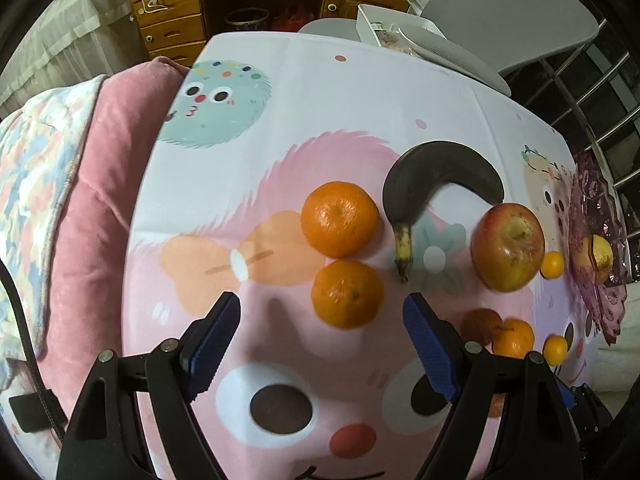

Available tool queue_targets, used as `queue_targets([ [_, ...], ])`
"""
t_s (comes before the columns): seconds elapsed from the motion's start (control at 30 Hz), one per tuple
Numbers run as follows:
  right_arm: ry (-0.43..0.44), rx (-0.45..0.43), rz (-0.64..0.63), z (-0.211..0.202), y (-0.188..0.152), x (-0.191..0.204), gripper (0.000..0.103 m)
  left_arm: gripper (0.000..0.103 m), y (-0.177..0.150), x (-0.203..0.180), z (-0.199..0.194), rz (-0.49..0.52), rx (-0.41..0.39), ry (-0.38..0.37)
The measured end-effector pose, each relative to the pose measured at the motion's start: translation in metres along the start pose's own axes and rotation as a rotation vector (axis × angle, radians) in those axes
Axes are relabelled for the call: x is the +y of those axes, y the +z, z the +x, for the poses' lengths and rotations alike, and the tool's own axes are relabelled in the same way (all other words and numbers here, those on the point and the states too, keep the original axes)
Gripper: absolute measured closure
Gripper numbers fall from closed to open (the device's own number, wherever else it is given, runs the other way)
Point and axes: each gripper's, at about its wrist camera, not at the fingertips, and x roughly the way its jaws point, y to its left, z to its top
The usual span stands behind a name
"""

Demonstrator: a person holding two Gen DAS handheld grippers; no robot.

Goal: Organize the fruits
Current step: 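Grasp a mandarin with the left tool while the right tool grasps another mandarin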

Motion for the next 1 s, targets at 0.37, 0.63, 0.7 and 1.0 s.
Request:
queue_targets([
  [0.37,0.038,-0.028,0.042,0.011,0.012,-0.010,0.048,0.048,0.001,-0.010,0.024,0.013,0.042,-0.019],
  [0.63,0.088,-0.011,0.145,0.017,0.017,-0.021,0.050,0.063,0.008,-0.013,0.025,0.027,0.019,-0.036],
  [0.7,0.094,-0.007,0.172,0.017,0.017,-0.025,0.053,0.063,0.007,-0.014,0.025,0.028,0.018,-0.036],
  [1.0,0.124,0.019,0.278,0.015,0.008,-0.038,0.060,0.063,0.005,-0.014,0.023,0.032,0.020,-0.038],
])
